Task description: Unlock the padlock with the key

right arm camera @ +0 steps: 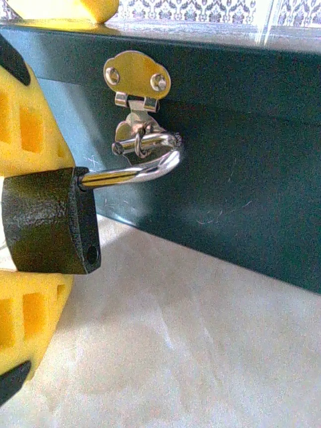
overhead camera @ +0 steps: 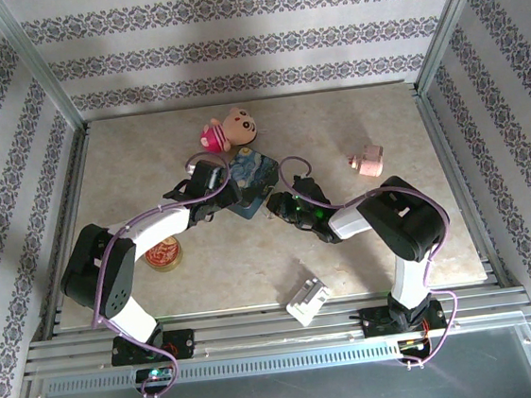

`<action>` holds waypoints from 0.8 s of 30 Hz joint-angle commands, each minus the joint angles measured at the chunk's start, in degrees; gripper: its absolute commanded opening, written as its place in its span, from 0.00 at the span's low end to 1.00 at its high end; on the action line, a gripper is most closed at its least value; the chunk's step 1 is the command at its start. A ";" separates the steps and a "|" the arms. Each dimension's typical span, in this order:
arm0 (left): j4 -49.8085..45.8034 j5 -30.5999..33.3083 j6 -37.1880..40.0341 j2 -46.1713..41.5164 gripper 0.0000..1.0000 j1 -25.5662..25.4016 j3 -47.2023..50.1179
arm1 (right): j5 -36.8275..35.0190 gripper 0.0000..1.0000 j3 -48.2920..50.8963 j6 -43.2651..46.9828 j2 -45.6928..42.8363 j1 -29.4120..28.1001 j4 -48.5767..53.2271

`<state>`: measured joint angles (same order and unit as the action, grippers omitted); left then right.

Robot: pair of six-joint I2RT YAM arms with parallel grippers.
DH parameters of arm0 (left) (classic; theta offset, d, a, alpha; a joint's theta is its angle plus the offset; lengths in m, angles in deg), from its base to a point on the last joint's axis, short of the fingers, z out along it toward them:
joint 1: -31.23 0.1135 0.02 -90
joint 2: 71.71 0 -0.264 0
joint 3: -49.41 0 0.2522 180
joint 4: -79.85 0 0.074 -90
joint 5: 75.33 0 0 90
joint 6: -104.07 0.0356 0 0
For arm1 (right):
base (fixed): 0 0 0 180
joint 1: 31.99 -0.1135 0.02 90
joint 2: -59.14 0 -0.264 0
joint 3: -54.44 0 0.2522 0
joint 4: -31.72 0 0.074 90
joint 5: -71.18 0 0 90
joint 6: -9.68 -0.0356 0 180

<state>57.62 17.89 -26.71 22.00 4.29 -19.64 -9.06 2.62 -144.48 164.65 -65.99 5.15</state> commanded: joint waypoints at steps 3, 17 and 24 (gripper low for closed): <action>-7.35 0.76 0.70 1.03 0.77 -0.31 2.50 | -4.40 0.00 0.62 -0.44 1.01 1.39 -2.18; -7.36 0.12 0.61 1.06 0.77 -0.36 2.37 | -4.66 0.00 -0.08 -1.05 1.54 1.83 -3.99; -7.44 -0.05 0.70 1.12 0.77 -0.34 2.30 | -5.18 0.00 -0.43 -1.84 2.48 2.00 -5.79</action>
<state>57.64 17.67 -26.71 22.00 4.29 -19.64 -9.17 2.66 -145.66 165.53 -65.81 3.07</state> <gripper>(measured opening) 0.771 0.247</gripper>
